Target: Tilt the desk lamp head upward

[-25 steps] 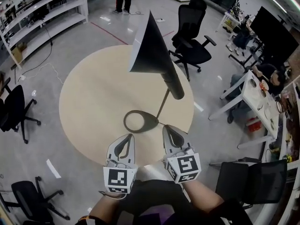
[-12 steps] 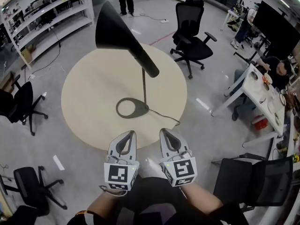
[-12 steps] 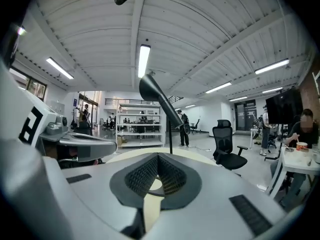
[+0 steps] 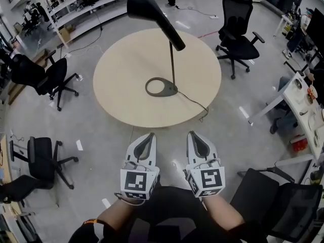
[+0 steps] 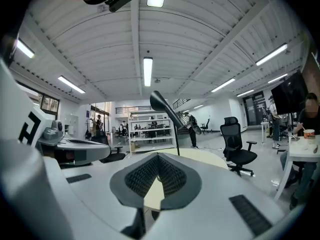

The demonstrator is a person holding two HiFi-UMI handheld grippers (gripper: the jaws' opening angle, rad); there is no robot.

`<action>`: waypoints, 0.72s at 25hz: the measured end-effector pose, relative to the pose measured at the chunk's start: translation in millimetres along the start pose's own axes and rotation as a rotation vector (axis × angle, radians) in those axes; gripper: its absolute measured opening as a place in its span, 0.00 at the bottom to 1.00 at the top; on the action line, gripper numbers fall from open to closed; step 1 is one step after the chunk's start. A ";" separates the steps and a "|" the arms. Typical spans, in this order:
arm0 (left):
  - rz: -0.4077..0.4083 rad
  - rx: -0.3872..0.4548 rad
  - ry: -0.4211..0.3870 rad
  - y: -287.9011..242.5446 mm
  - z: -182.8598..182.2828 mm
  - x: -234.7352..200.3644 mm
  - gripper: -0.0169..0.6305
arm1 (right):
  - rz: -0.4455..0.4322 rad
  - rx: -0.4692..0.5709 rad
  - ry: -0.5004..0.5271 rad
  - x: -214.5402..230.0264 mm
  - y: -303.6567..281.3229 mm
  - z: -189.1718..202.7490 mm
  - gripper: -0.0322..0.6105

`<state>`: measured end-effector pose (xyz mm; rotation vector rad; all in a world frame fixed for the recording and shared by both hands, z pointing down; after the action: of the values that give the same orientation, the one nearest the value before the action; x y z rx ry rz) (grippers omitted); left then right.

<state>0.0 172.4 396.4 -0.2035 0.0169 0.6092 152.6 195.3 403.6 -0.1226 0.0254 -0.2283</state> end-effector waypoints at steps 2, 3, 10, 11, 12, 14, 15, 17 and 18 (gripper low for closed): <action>-0.035 0.009 0.006 17.6 1.3 3.6 0.10 | -0.020 0.000 0.019 -6.0 15.6 -1.2 0.06; -0.049 0.015 0.009 24.8 1.2 4.3 0.10 | -0.031 0.003 0.023 -9.4 20.9 -2.2 0.06; -0.054 -0.010 0.048 63.6 22.0 10.0 0.10 | -0.049 -0.021 0.030 -30.3 45.7 2.1 0.06; -0.052 -0.015 0.045 67.7 24.3 8.0 0.10 | -0.049 -0.021 0.031 -35.4 46.1 2.0 0.06; -0.051 -0.017 0.040 70.8 25.7 6.3 0.10 | -0.049 -0.021 0.031 -39.6 46.2 1.9 0.06; -0.046 -0.016 0.028 76.4 25.8 3.4 0.10 | -0.049 -0.025 0.033 -47.4 46.3 3.3 0.06; -0.042 -0.015 0.025 80.4 25.2 1.0 0.10 | -0.049 -0.029 0.034 -52.9 46.6 4.1 0.06; -0.042 -0.013 0.030 90.4 26.1 -7.3 0.10 | -0.047 -0.035 0.039 -67.1 47.4 5.2 0.06; -0.045 -0.009 0.034 94.9 27.1 -12.6 0.10 | -0.045 -0.034 0.042 -74.0 47.5 5.9 0.06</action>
<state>-65.6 246.5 406.4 -0.2224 0.0419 0.5612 91.4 258.7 404.4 -0.1526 0.0686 -0.2750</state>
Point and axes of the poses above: the fingertips, and each gripper's own axes: y backward along the fingers, x to its right, z out of its underside, the point moved 5 cm from there along y, backward along the fingers, and after that the axes turned 5 degrees about y, right-handed, at the moved point
